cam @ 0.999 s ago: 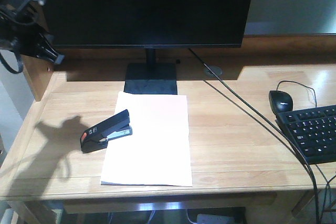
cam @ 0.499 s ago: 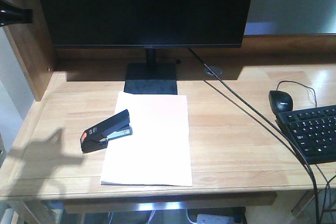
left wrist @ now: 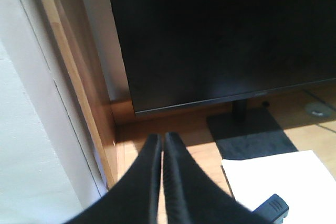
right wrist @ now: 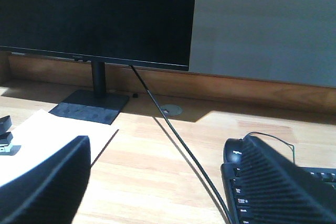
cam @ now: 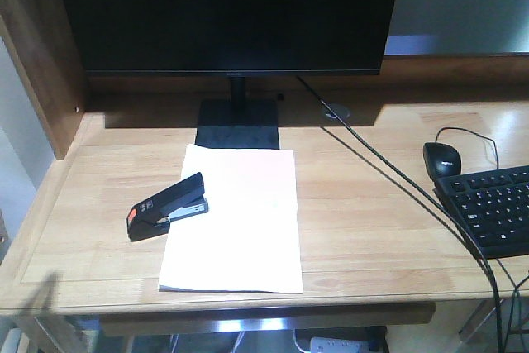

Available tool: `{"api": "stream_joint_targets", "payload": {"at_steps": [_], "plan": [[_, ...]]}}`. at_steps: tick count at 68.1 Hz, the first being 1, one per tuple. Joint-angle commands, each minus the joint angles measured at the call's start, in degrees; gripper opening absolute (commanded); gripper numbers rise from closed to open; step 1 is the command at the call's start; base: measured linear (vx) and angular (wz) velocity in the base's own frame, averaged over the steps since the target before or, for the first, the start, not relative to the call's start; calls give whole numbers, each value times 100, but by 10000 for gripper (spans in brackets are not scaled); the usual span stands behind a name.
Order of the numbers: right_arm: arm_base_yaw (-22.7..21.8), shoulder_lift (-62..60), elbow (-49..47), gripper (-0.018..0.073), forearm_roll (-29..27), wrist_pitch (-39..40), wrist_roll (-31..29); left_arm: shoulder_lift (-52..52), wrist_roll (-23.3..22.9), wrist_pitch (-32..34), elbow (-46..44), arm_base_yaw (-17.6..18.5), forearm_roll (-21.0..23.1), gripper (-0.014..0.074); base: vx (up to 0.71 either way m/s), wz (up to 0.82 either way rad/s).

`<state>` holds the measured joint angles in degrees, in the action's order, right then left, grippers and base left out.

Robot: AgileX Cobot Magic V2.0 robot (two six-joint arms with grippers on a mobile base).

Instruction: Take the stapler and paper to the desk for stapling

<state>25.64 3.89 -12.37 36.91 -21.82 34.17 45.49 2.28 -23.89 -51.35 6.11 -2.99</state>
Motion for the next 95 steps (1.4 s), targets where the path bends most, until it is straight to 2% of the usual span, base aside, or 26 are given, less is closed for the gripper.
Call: {"api": "stream_joint_targets", "payload": {"at_steps": [1, 25, 38, 46, 95], "plan": [[-25, 73, -146, 563, 118, 369, -40, -598, -60, 623, 316, -7, -9, -6, 0, 0], [-25, 73, -146, 563, 118, 369, -40, -2963, 1, 1104, 2488, -7, -9, -6, 0, 0], [-25, 73, -146, 563, 118, 369, -40, -3988, -19, 1227, 3341, -7, 189, -6, 0, 0], [-25, 73, -146, 563, 118, 369, -40, -4249, -14, 1501, 3510, -7, 184, -6, 0, 0], [-25, 73, -146, 563, 165, 361, -40, -4241, -21, 1399, 3608, -7, 184, -6, 0, 0]]}}
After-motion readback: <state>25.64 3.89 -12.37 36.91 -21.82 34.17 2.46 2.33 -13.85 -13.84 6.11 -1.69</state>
